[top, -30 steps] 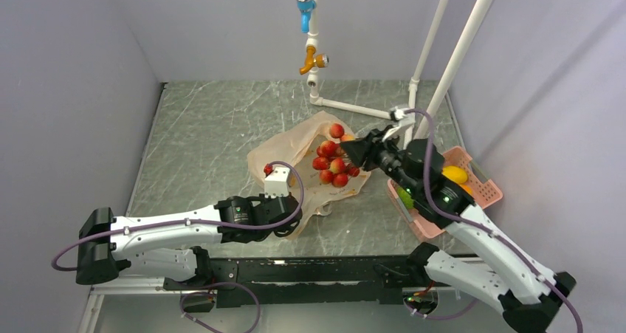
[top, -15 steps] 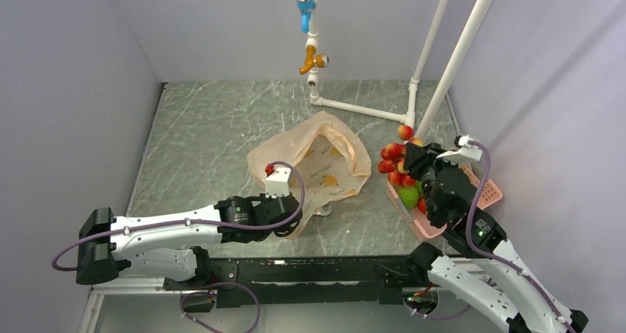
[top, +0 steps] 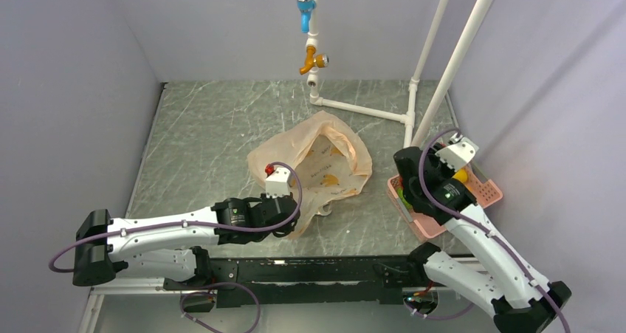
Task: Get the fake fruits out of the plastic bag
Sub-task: Place the fake fruit in the bin.
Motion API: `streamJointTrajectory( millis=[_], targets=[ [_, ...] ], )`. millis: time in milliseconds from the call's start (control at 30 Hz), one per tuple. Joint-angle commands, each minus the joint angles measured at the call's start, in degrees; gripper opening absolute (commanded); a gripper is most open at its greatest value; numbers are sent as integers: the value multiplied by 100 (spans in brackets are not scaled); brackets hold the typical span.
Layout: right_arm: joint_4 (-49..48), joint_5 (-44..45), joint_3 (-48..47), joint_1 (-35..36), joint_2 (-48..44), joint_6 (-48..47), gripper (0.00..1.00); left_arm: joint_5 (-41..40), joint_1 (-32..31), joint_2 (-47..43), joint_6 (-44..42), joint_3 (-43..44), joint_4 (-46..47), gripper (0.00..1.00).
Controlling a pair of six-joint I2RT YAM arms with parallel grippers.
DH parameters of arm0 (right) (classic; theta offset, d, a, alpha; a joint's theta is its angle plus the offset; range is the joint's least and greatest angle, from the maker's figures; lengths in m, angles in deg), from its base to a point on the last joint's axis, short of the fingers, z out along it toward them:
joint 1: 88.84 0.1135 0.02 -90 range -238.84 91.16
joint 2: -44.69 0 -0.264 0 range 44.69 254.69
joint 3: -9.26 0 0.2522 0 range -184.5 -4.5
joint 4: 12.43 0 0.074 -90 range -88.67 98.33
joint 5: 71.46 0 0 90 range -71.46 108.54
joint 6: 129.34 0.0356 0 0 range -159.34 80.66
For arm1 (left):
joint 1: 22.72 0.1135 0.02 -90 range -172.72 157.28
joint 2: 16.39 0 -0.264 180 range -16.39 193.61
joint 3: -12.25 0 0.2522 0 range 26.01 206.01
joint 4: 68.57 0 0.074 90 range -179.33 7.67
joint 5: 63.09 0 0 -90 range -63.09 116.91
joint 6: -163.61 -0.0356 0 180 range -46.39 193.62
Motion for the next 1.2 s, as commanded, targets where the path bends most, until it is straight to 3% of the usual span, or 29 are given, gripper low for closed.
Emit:
streamJointTrajectory(
  millis=[0, 133, 400, 567, 700, 833, 967, 1167],
  targets=[
    [-283, -333, -169, -981, 28, 13, 0, 72, 21, -145, -34, 83, 21, 0],
    [-999, -891, -8, -2005, -2, -378, 0, -20, 21, -205, 7, 75, -18, 0],
    [-1350, -762, 81, -2687, 438, -104, 2, 83, 21, 119, -85, 354, -22, 0],
    [-1486, -1452, 390, -2988, 715, 36, 54, 140, 21, 385, -120, 482, -77, 0],
    [-1397, -1647, 236, -2987, 773, -15, 73, 156, 21, 388, -74, 434, -56, 0],
    [-1310, -1870, 55, -2964, 633, -166, 80, 85, 17, 308, -46, 391, -83, 0],
    [-1221, -2087, -136, -2789, 535, -314, 80, 69, 21, 253, -27, 325, -45, 0],
    [-1671, -3098, 43, -2388, 193, -862, 78, 115, 21, 276, -21, 310, -73, 0]
  ],
)
